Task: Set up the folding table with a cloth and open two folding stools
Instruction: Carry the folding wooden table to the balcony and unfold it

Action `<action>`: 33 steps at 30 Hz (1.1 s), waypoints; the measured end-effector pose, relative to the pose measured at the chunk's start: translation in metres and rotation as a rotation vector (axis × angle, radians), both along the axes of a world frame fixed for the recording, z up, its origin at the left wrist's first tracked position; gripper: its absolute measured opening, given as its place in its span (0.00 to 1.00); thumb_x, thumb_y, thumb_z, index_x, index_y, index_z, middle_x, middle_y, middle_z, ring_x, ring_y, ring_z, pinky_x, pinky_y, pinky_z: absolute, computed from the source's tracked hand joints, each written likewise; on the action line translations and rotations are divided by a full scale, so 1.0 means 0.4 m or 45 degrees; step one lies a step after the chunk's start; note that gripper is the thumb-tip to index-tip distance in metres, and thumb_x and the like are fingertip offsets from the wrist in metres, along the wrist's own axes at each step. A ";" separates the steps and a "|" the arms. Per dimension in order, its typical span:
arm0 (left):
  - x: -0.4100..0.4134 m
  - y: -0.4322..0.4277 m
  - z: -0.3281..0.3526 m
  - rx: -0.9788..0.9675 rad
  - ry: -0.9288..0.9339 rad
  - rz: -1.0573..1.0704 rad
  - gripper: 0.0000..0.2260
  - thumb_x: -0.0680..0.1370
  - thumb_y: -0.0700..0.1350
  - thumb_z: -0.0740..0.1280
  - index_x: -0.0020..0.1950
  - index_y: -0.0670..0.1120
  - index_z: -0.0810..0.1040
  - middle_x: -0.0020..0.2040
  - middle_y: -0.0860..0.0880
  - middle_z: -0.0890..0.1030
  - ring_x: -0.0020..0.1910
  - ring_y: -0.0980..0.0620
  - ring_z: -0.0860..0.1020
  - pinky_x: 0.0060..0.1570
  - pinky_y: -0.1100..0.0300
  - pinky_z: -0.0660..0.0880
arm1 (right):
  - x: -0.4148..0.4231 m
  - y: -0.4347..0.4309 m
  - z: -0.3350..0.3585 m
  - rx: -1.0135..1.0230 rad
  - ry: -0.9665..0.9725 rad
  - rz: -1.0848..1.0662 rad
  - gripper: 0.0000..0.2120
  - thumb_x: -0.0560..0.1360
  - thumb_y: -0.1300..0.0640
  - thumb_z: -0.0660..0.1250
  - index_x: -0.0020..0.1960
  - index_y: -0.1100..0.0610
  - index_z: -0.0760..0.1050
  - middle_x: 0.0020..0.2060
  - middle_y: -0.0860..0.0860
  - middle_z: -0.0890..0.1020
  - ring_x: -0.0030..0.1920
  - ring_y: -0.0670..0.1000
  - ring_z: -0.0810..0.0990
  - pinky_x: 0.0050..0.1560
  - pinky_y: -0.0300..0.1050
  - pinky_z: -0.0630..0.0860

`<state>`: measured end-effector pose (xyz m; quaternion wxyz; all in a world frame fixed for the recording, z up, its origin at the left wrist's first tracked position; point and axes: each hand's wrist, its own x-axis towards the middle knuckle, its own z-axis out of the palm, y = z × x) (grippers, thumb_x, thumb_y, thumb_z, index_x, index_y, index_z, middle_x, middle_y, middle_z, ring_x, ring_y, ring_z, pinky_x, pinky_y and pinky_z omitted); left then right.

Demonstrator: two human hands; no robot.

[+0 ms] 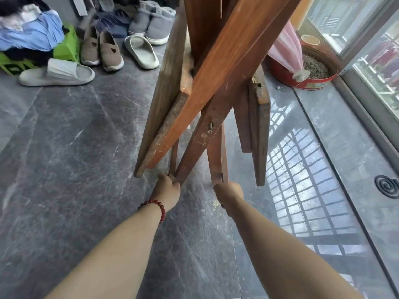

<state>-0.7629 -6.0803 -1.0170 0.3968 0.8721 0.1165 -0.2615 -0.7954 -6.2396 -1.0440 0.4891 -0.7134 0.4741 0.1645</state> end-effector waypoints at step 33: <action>0.068 0.003 -0.057 -0.041 -0.024 0.184 0.12 0.79 0.41 0.61 0.61 0.42 0.63 0.47 0.45 0.73 0.41 0.45 0.75 0.39 0.52 0.78 | 0.091 -0.006 -0.026 -0.014 -0.059 0.142 0.08 0.72 0.57 0.62 0.47 0.60 0.75 0.29 0.52 0.74 0.26 0.51 0.72 0.27 0.40 0.68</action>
